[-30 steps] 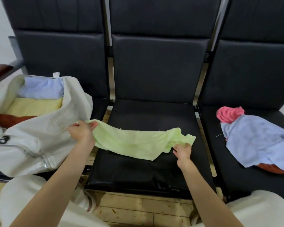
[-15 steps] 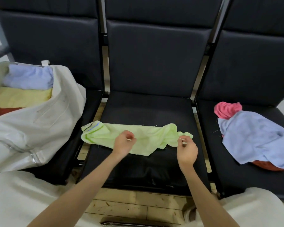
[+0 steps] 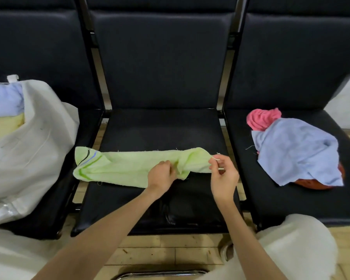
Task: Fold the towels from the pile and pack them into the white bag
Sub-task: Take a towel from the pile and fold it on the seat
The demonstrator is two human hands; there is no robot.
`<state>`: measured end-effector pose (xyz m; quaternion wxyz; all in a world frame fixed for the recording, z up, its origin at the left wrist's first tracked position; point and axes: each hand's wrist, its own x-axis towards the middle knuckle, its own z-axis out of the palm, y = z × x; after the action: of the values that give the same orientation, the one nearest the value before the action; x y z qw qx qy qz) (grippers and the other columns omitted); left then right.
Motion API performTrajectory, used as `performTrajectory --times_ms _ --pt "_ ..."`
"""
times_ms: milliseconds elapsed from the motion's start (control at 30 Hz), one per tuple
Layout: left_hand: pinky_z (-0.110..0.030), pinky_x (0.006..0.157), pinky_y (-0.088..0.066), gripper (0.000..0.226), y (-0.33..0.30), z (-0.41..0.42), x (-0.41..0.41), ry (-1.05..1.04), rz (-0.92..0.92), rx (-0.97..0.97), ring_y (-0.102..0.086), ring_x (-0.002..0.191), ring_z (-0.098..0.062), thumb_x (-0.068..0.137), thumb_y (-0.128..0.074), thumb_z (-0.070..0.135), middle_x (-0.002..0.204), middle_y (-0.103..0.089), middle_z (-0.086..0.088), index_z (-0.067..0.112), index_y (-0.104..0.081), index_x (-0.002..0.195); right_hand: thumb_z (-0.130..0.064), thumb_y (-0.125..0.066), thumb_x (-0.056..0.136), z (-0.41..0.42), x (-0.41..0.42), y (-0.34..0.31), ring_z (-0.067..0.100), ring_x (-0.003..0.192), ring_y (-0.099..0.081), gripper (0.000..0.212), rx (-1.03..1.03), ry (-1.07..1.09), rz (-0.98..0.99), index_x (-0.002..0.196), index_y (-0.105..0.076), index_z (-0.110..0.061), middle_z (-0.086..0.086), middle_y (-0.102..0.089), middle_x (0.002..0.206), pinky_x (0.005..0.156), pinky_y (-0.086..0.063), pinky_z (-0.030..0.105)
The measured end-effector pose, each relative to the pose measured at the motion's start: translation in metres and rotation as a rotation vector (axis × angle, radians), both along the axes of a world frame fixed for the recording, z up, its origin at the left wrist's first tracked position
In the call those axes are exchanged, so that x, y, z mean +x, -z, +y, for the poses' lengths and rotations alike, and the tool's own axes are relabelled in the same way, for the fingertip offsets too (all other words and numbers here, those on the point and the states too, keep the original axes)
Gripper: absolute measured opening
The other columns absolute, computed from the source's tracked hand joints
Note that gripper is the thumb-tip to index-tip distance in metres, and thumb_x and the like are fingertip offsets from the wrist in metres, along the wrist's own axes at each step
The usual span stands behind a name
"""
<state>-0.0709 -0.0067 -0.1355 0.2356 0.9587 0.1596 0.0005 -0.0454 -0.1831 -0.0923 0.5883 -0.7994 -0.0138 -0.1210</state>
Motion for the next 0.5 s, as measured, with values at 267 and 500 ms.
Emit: performTrajectory --times_ms 267,500 --pt "-0.030 0.059 -0.042 0.045 -0.011 -0.013 0.001 0.019 0.060 0.123 -0.061 0.079 -0.020 0.085 -0.053 0.060 0.087 -0.060 0.002 0.016 -0.056 0.094 -0.014 -0.063 0.089 0.007 -0.005 -0.010 0.011 0.077 -0.065 0.009 0.030 -0.009 -0.017 0.096 -0.070 -0.014 -0.019 -0.066 0.086 0.064 -0.047 0.015" --pt "-0.027 0.054 -0.032 0.017 -0.017 -0.024 0.006 -0.018 0.060 0.062 -0.049 0.068 -0.016 0.091 -0.051 0.024 0.074 -0.050 0.002 0.014 -0.047 0.077 -0.012 -0.063 0.090 -0.004 -0.010 -0.013 0.003 0.078 -0.063 0.012 0.001 -0.019 -0.038 0.099 -0.069 -0.016 -0.016 -0.067 0.087 0.064 -0.046 0.012"
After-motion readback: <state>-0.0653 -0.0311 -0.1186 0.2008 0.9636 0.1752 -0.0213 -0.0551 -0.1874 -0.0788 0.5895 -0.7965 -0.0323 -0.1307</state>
